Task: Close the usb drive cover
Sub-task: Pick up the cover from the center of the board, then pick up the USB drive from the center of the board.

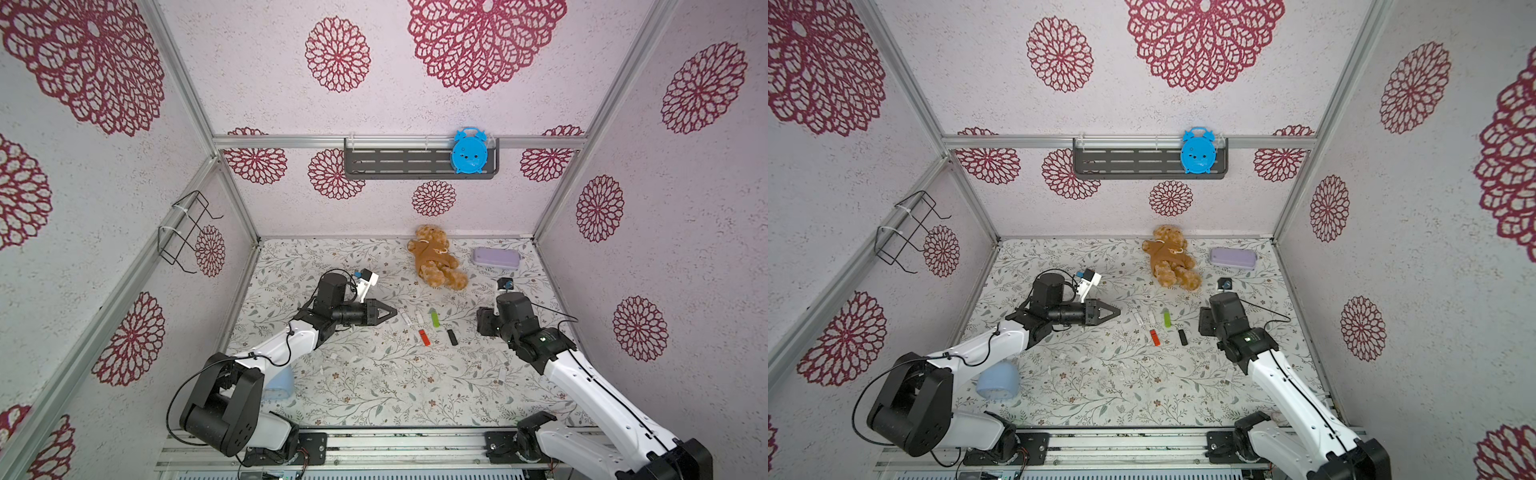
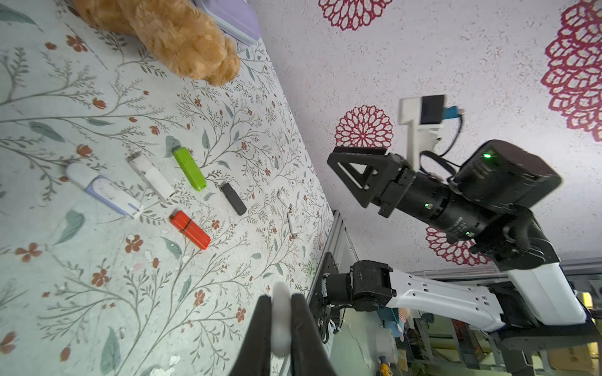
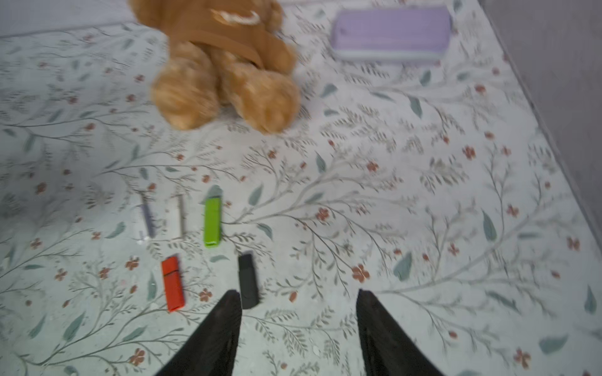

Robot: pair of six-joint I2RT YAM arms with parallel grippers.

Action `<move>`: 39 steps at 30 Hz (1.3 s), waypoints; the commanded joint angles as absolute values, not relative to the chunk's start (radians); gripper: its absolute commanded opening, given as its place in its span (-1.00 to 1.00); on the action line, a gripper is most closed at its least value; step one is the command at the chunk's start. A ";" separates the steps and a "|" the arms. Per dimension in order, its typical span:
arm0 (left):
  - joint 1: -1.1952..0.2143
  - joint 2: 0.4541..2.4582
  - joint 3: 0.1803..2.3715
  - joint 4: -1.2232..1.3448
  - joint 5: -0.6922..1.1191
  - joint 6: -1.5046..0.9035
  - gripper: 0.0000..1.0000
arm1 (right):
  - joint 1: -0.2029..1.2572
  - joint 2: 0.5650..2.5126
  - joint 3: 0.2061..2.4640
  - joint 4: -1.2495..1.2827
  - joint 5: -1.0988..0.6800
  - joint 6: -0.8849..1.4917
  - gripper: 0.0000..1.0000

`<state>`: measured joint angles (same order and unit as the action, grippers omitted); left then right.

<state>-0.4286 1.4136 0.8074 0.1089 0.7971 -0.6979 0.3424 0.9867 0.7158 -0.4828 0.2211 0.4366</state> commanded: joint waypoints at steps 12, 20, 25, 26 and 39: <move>-0.423 1.374 0.861 0.048 0.709 -0.636 -0.85 | 0.151 0.996 0.560 -0.594 0.137 0.679 0.21; -0.423 1.371 0.851 0.047 0.711 -0.634 -0.84 | 0.109 1.024 0.521 -0.556 0.138 0.686 0.25; -0.424 1.372 0.853 0.046 0.707 -0.631 -0.84 | 0.109 0.976 0.488 -0.572 0.108 0.765 0.23; -0.423 1.375 0.854 0.048 0.709 -0.632 -0.84 | 0.109 0.966 0.478 -0.574 0.105 0.774 0.23; -0.423 1.388 0.864 0.040 0.718 -0.626 -0.84 | 0.107 1.142 0.571 -0.470 0.154 0.567 0.33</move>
